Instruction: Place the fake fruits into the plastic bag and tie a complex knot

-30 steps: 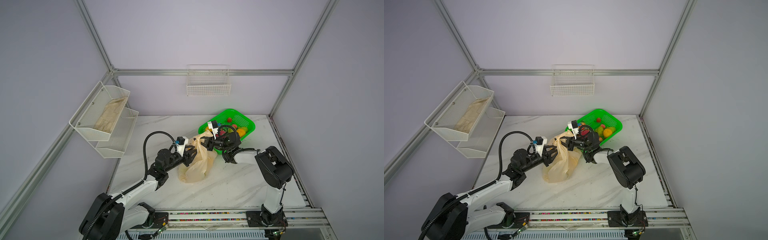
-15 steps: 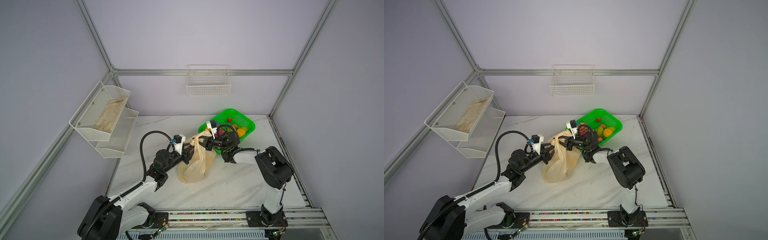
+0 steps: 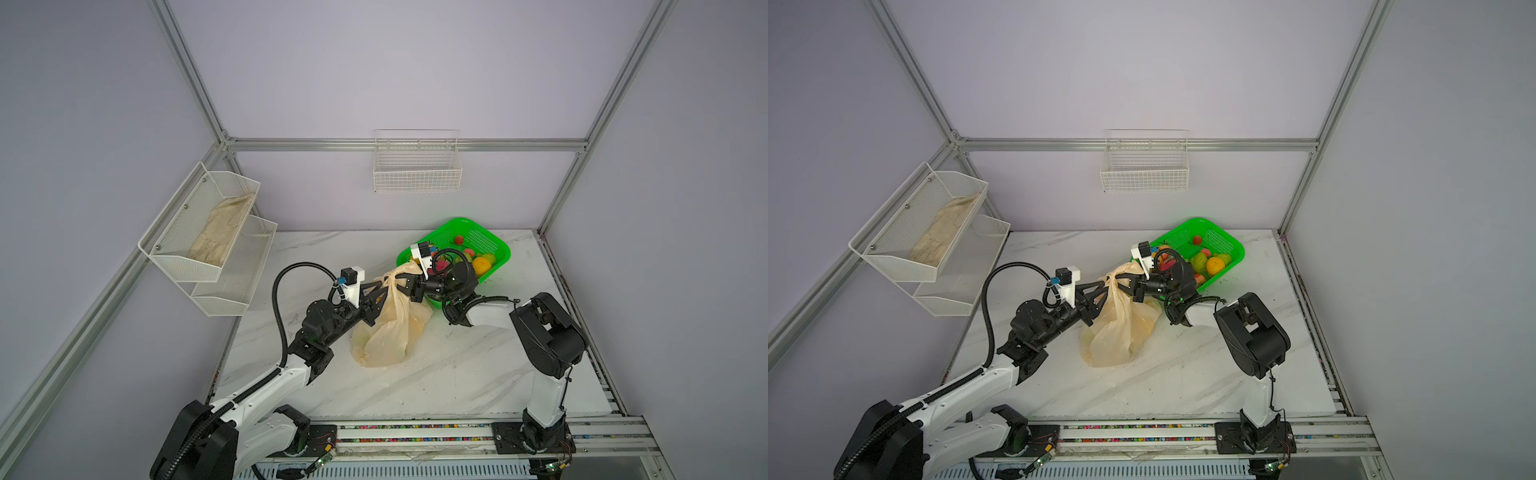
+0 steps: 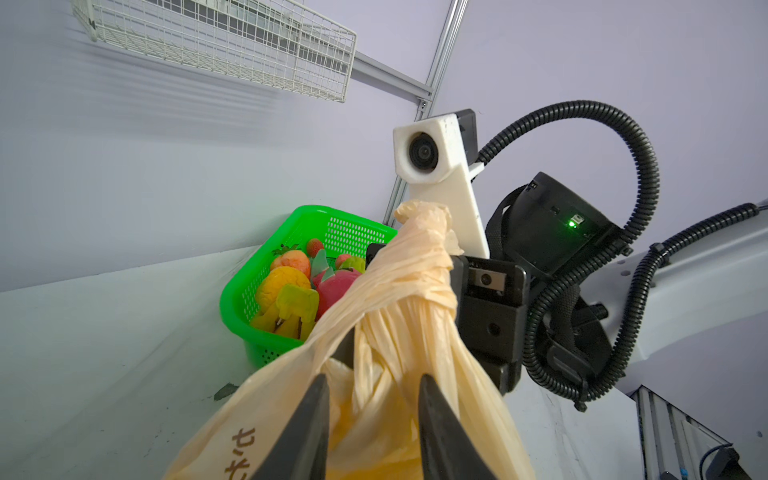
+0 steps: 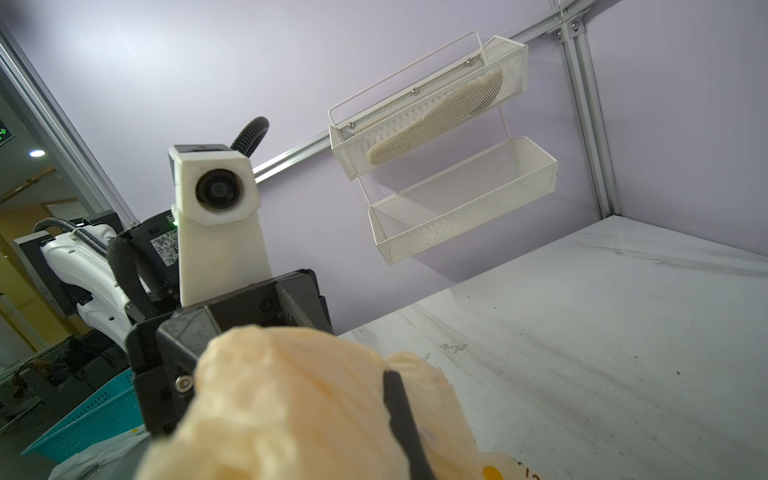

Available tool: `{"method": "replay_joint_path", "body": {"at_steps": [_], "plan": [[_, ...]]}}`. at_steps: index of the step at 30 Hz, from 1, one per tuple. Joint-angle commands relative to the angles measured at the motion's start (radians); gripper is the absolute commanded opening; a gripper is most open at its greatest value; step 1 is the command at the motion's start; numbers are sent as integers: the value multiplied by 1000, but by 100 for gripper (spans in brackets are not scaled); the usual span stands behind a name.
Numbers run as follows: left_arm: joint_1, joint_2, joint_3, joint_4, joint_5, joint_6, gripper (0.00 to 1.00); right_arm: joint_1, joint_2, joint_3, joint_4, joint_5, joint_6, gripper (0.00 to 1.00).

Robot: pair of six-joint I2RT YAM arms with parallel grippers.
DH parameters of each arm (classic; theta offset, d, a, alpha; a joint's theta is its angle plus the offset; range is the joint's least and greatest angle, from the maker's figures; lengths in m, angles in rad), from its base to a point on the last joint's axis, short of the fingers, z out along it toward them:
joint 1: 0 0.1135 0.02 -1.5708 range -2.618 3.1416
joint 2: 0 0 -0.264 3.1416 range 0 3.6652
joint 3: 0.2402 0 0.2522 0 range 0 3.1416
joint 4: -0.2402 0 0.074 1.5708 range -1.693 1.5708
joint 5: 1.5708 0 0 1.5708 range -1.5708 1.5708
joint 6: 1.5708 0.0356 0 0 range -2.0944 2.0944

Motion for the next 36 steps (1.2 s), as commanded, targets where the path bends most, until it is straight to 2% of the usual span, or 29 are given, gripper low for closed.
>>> {"method": "replay_joint_path", "body": {"at_steps": [1, 8, 17, 33, 36], "plan": [[6, -10, 34, 18, 3, 2, 32, 7, -23, 18, 24, -11, -13, 0], [11, 8, 31, -8, -8, 13, 35, 7, -27, 20, 25, -9, -13, 0], [14, 38, 48, -12, 32, 8, 34, 7, -27, 20, 40, -6, -1, 0], [19, 27, 46, -15, 34, 10, 1, 6, -27, 14, 43, 3, -8, 0], [20, 0, 34, -23, 19, 11, 0, 4, -29, 12, 22, 11, -21, 0]]}}
